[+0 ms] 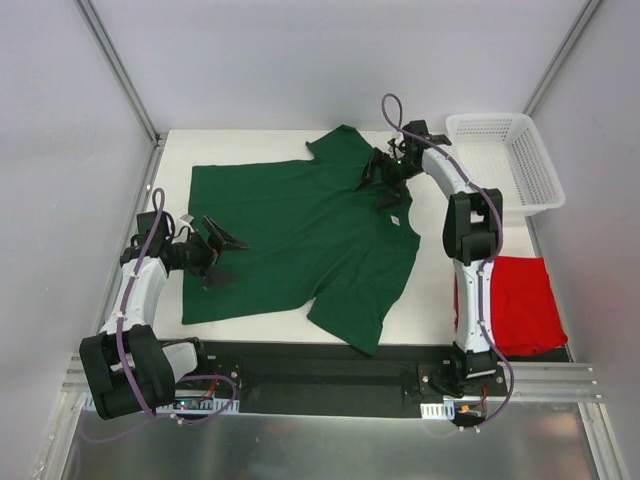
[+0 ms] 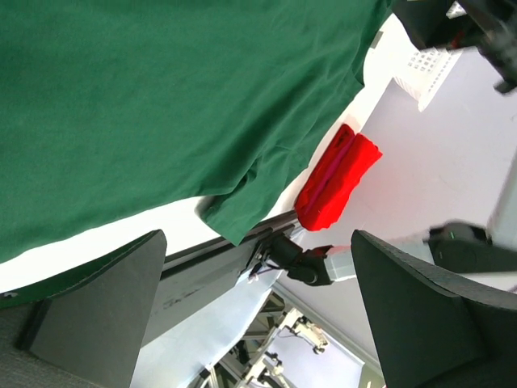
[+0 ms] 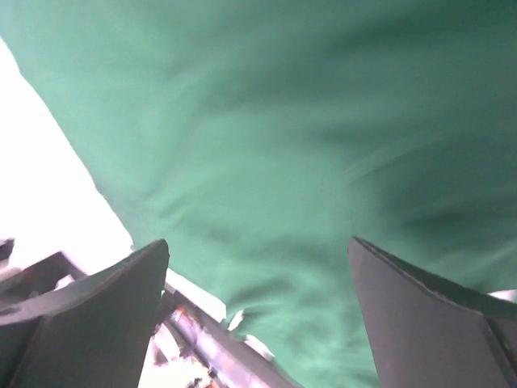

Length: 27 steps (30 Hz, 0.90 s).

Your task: Fold and stack the t-shirts

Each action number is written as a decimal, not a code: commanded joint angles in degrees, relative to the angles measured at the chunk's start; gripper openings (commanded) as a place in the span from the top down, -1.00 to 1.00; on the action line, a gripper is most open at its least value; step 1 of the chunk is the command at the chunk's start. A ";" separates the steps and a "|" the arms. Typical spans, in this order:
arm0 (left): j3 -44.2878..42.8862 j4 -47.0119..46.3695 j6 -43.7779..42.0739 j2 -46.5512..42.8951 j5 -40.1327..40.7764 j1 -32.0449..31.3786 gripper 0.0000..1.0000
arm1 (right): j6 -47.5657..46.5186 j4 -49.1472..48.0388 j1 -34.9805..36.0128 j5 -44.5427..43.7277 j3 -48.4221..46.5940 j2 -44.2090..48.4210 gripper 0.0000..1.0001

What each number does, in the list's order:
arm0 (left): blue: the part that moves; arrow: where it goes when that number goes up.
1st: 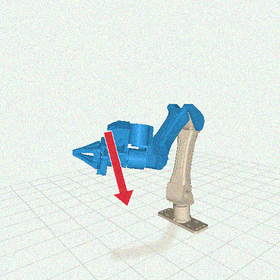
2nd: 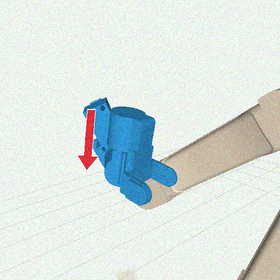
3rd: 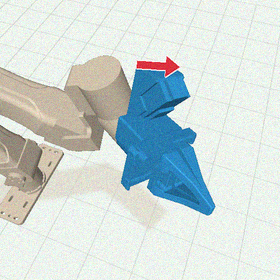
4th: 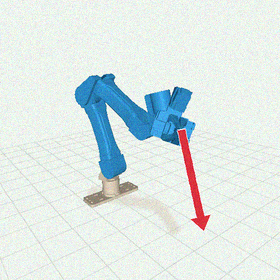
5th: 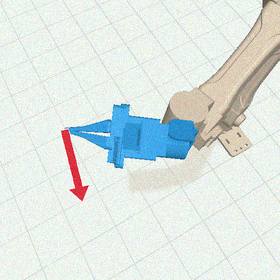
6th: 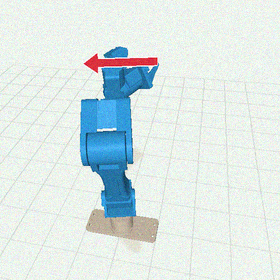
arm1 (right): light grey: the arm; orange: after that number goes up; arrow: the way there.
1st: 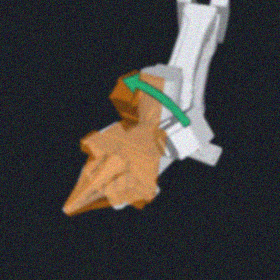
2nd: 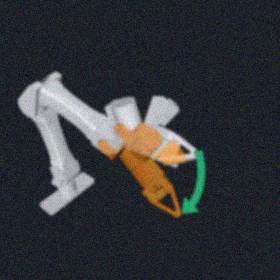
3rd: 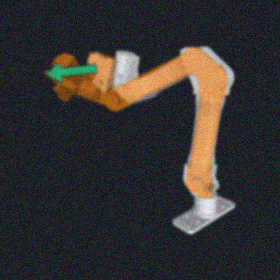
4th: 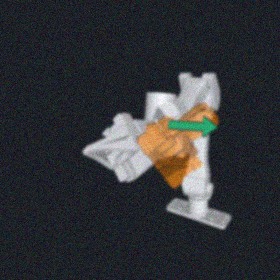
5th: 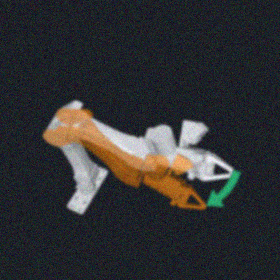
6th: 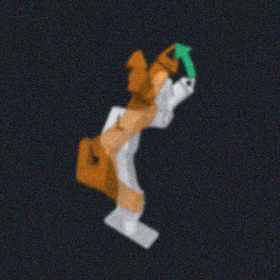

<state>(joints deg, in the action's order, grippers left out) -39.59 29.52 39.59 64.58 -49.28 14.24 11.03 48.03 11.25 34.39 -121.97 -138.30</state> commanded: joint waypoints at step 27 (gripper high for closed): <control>-1.28 -8.60 3.56 3.54 -7.24 -0.35 -0.99 | -9.27 -11.20 31.90 -45.21 61.50 48.30 -0.92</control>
<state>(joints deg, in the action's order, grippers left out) -41.60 22.06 42.63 70.06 -53.95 14.22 0.38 42.13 41.76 -9.34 -60.29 -91.79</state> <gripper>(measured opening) 0.993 0.958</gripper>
